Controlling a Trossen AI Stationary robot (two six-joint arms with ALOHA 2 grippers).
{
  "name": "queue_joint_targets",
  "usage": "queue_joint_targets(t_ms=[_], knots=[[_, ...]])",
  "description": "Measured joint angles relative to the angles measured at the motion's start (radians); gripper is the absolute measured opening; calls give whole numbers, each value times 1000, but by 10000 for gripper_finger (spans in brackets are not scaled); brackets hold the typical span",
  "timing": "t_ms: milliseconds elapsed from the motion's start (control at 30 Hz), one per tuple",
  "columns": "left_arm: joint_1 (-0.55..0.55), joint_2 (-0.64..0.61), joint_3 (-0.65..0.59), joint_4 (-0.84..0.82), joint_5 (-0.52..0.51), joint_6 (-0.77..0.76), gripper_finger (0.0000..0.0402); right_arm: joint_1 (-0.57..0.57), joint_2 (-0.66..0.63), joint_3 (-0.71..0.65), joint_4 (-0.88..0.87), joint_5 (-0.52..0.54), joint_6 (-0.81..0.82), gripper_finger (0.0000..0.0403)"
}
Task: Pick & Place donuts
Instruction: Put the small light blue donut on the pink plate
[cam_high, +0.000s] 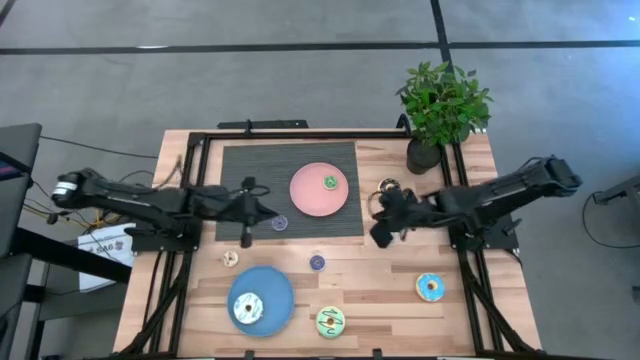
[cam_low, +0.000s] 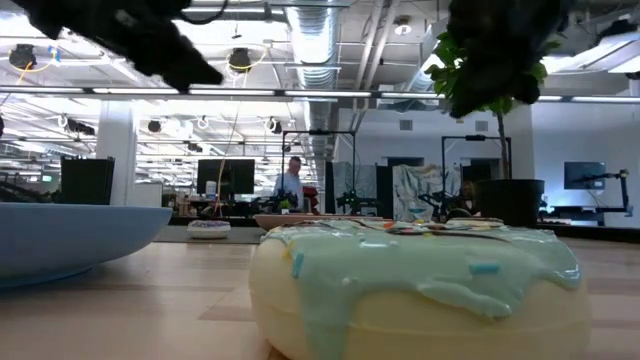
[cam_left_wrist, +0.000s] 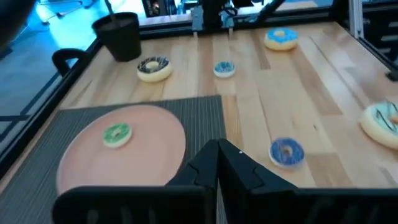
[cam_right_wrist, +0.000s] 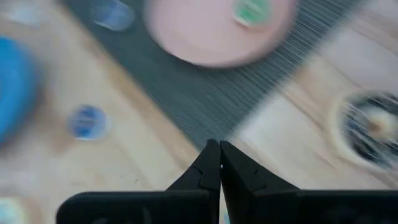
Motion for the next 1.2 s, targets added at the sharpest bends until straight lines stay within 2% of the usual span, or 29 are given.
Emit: queue_joint_targets(t_ms=[100, 233, 467, 633, 733, 900, 1033, 1200], knots=[[11, -112, 0, -149, 23, 1, 0, -23, 91, 101, -170, -13, 86, 5], [12, -236, -1, -298, 23, -7, 0, -29, 152, 126, -218, -111, 150, 44], [12, -362, -1, -372, 19, -11, 0, -12, 233, 127, -248, -195, 279, 159], [12, -387, -1, -372, 6, -16, 0, 7, 298, 127, -253, -240, 304, 251], [12, -386, -1, -372, -19, -28, 0, 16, 342, 127, -272, -243, 316, 290], [12, -382, -1, -368, -32, -68, 0, 19, 406, 126, -272, -248, 315, 315], [12, -382, -1, -368, -33, -74, 0, 10, 421, 70, -244, -256, 316, 314], [12, -382, 0, -368, -33, -124, 0, -7, 393, -23, -128, -269, 320, 311]])
